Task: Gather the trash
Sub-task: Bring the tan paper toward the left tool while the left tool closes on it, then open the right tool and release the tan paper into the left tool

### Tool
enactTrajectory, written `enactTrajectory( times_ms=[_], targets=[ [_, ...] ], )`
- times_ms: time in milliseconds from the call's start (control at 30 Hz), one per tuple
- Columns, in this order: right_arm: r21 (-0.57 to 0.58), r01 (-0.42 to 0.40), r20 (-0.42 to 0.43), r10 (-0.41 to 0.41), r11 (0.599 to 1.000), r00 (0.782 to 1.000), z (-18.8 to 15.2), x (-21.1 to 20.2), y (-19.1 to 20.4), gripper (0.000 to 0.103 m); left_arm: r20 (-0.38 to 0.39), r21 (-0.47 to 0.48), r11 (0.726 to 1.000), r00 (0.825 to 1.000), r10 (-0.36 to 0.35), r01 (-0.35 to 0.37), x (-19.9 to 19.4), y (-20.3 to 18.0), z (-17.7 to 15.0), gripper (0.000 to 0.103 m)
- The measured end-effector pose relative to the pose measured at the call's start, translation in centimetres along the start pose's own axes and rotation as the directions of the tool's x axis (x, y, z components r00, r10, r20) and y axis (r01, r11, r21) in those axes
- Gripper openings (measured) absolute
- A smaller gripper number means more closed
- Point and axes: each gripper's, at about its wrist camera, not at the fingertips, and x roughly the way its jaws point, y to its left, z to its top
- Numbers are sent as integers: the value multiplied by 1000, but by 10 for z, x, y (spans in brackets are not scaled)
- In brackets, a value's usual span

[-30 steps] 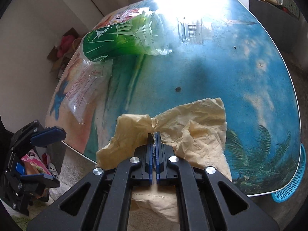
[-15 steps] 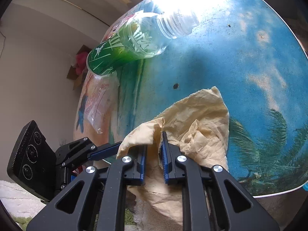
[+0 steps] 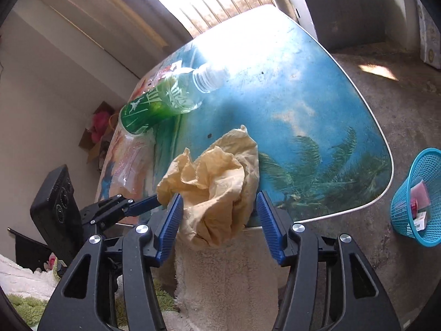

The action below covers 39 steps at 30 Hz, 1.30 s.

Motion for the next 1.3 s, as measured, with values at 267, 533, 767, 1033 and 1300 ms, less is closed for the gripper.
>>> enactTrajectory(
  times_ms=[267, 533, 767, 1033, 1300],
  targets=[
    [-2, 53, -27, -53, 999, 998, -5, 25, -1, 18, 2, -31, 1000, 1000, 8, -8, -3, 1, -3, 24],
    [-156, -63, 94, 78, 986, 992, -10, -7, 33, 6, -5, -125, 991, 999, -49, 48, -4, 17, -1, 17],
    [-366, -67, 32, 84, 928, 996, -20, 6, 71, 6, 2, -263, 953, 988, -156, 151, -3, 40, -1, 13],
    [-380, -70, -50, 55, 922, 997, -21, 27, 70, 6, 34, -375, 890, 963, -266, 259, 2, 60, -6, 12],
    [-370, -51, -97, 17, 928, 995, -24, 51, 71, 6, 58, -443, 844, 949, -309, 302, -4, 68, -18, 17]
  ],
)
